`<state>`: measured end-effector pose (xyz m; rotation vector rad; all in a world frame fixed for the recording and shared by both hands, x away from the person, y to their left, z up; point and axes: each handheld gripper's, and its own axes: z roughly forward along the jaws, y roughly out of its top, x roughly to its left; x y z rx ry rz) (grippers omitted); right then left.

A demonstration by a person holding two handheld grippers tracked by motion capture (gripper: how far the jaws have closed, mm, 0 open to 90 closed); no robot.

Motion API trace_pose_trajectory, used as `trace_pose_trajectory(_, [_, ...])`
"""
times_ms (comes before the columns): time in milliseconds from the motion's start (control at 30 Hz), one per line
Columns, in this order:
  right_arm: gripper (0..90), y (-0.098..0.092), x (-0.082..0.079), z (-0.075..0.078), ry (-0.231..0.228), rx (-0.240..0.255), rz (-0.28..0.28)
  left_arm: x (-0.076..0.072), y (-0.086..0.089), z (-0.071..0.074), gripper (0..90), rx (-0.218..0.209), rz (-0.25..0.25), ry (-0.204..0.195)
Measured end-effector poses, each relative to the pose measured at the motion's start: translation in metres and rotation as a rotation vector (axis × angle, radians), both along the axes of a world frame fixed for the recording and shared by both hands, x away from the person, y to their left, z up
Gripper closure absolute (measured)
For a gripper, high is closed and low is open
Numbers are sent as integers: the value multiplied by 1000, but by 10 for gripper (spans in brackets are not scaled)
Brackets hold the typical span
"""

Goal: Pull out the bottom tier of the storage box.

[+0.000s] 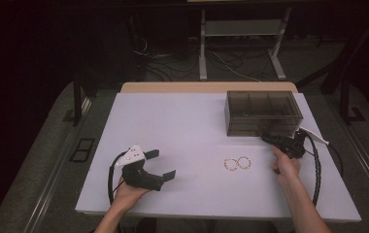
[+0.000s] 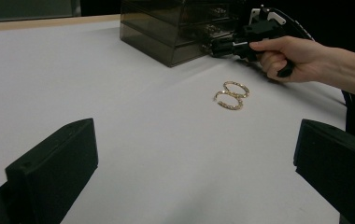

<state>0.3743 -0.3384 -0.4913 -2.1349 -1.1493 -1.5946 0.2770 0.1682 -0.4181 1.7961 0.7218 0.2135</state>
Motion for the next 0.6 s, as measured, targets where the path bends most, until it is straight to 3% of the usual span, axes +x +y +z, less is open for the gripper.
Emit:
trace_pose_trajectory(33, [793, 1, 0, 0, -4, -6, -7, 0, 0, 0, 0, 0, 0, 0])
trace_pose_trajectory(133, [795, 3, -4, -4, -8, 42, -45, 0, 0, 0, 0, -1, 0, 1])
trace_pose_trajectory(600, [795, 5, -10, -1, 1, 22, -56, 0, 1, 0, 0, 1, -1, 1])
